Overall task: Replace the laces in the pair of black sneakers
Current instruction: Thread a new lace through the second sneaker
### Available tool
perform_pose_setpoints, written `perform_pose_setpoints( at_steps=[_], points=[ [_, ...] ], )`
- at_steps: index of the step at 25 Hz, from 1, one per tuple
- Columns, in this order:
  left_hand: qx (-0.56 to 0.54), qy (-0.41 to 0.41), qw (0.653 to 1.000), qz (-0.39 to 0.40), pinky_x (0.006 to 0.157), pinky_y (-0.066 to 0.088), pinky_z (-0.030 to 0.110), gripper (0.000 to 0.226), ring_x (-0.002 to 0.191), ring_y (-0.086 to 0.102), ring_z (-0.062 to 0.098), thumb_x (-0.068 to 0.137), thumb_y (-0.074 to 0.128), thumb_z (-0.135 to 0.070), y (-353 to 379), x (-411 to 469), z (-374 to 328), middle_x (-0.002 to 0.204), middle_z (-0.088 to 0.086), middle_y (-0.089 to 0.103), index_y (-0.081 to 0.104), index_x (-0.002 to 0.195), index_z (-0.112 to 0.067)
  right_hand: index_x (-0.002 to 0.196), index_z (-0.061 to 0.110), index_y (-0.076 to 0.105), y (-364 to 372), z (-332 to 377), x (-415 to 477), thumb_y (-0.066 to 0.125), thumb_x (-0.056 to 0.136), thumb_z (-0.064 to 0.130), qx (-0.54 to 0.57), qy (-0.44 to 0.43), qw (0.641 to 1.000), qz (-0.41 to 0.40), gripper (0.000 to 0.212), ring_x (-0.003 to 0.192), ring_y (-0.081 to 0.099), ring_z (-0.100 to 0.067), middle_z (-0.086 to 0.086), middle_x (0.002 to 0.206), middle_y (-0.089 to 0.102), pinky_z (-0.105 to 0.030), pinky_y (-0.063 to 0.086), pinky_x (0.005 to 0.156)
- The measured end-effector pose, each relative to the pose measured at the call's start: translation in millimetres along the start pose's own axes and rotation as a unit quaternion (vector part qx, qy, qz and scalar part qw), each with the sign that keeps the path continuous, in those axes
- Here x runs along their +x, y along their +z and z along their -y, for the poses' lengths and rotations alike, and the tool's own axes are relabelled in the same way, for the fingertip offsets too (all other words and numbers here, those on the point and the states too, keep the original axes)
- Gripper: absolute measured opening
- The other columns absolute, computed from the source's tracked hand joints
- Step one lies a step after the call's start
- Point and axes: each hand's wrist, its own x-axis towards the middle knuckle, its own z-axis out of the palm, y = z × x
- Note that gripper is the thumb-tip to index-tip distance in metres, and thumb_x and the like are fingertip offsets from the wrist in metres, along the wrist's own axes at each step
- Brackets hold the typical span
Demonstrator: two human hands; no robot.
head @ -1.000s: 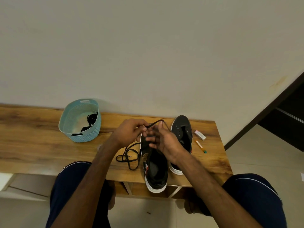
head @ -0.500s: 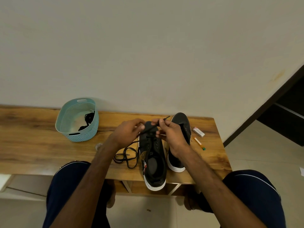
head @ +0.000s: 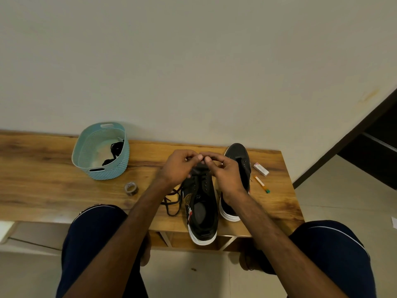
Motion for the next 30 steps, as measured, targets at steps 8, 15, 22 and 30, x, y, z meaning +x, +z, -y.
perform_pose_setpoints(
  at_steps=[8,15,22,30],
  points=[
    [0.022,-0.036,0.999,0.022,0.057,0.045,0.027,0.018,0.064,0.055,0.009,0.099,0.056,-0.022,8,1,4,0.084,0.002,0.069,0.068,0.092,-0.011,0.114,0.021,0.074,-8,-22,8,0.067,0.094,0.023,-0.156,-0.071,0.985,-0.015,0.021,0.105,0.066,-0.015,0.002,0.11,0.071,-0.039,0.055,0.092],
    [0.296,-0.062,0.95,-0.084,0.065,0.053,0.029,0.008,0.081,0.063,0.01,0.091,0.064,-0.031,12,10,26,0.087,-0.012,0.068,0.066,0.084,-0.029,0.135,0.013,0.054,-16,-31,-3,0.075,0.086,0.027,-0.525,0.083,0.823,0.199,0.055,0.119,0.055,-0.024,-0.005,0.132,0.051,-0.038,0.048,0.101],
    [0.362,-0.067,0.929,-0.048,0.066,0.054,0.029,0.009,0.084,0.065,0.011,0.091,0.062,-0.03,37,4,32,0.09,-0.01,0.07,0.07,0.094,-0.027,0.118,0.009,0.071,-27,-40,-4,0.043,0.097,0.007,-0.407,0.087,0.905,0.09,0.035,0.099,0.064,-0.018,-0.008,0.114,0.07,-0.031,0.051,0.088],
    [0.372,-0.055,0.926,-0.033,0.058,0.043,0.024,0.004,0.08,0.061,0.008,0.088,0.066,-0.027,44,2,28,0.086,-0.01,0.068,0.069,0.087,-0.028,0.115,0.01,0.071,-35,-40,4,0.038,0.093,-0.009,-0.258,0.208,0.941,0.07,0.043,0.106,0.064,-0.019,-0.007,0.11,0.07,-0.031,0.053,0.091]
  ],
)
